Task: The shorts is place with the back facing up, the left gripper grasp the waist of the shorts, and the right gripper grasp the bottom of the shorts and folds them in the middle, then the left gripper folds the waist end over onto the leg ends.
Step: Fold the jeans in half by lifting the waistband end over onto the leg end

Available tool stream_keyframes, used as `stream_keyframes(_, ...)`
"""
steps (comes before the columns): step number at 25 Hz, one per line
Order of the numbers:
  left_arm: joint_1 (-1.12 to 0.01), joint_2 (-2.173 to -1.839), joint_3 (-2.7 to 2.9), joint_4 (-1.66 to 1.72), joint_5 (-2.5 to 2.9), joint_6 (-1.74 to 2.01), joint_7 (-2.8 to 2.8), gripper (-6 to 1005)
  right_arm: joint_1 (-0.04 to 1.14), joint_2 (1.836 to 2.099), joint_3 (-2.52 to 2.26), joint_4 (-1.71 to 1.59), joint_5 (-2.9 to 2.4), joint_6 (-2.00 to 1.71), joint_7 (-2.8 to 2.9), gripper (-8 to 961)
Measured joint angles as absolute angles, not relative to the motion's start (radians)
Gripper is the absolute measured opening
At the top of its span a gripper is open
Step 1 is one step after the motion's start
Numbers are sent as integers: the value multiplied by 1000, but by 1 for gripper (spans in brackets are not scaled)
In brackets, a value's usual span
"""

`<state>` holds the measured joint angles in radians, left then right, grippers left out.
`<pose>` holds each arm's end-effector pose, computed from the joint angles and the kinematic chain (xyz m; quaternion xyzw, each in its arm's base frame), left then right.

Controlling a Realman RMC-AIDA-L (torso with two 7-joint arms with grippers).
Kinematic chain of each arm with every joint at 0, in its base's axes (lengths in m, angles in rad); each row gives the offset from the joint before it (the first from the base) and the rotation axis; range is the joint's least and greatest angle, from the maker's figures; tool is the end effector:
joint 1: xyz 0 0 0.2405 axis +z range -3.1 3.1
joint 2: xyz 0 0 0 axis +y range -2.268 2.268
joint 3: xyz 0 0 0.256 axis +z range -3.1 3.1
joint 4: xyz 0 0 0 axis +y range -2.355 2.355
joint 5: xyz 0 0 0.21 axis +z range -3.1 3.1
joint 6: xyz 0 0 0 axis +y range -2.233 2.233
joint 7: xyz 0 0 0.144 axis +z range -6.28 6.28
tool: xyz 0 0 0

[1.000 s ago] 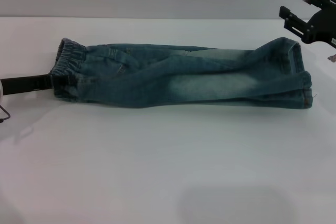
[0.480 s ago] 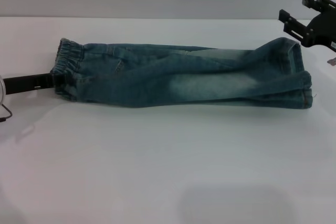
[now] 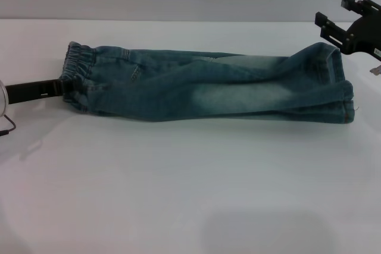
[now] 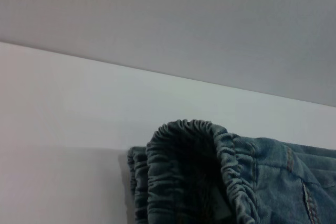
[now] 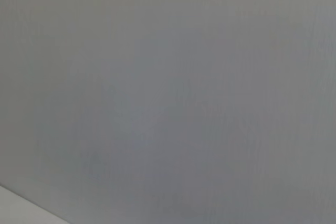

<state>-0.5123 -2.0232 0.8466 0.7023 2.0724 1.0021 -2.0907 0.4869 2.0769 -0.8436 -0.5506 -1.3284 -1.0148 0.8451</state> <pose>-0.3212 0.3829 0.0286 -0.7862 -0.5160 -0.1533 0.3035 0.2882 0.3895 0.0297 -0.8360 0.1509 0.2535 0.4626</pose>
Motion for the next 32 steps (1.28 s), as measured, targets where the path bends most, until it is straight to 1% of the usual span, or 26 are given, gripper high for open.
stream_keyframes(7, -511, -2026, 846, 716, 2067, 1008, -2091, 141, 501, 2077, -845, -535, -1328, -1012, 838, 642)
stream_keyframes(8, -510, -2040, 843, 767, 2054, 1034, -2091, 141, 505, 2077, -845, -531, -1328, -1013, 835, 642)
stream_keyframes(9, -510, -2040, 843, 767, 2054, 1034, -2091, 141, 508, 2077, -845, -528, -1328, -1014, 834, 642)
stream_keyframes(11, -516, -2051, 847, 840, 2010, 1105, -2093, 141, 516, 2077, -845, -521, -1328, -1016, 833, 642)
stream_keyframes(19, -565, -2054, 860, 867, 1909, 1175, -2072, 142, 579, 2077, -845, -445, -1328, -1017, 804, 641)
stream_keyframes(24, -603, -2054, 861, 870, 1852, 1216, -2047, 142, 642, 2078, -846, -356, -1327, -1012, 782, 641)
stream_keyframes(28, -603, -2054, 861, 870, 1852, 1216, -2047, 139, 678, 2081, -868, -307, -1327, -1014, 778, 641)
stream_keyframes(30, -628, -2053, 861, 916, 1809, 1235, -2040, 138, 693, 2081, -885, -283, -1327, -1009, 777, 641)
stream_keyframes(32, -628, -2053, 861, 916, 1809, 1235, -2040, 138, 708, 2082, -896, -257, -1327, -1004, 782, 641)
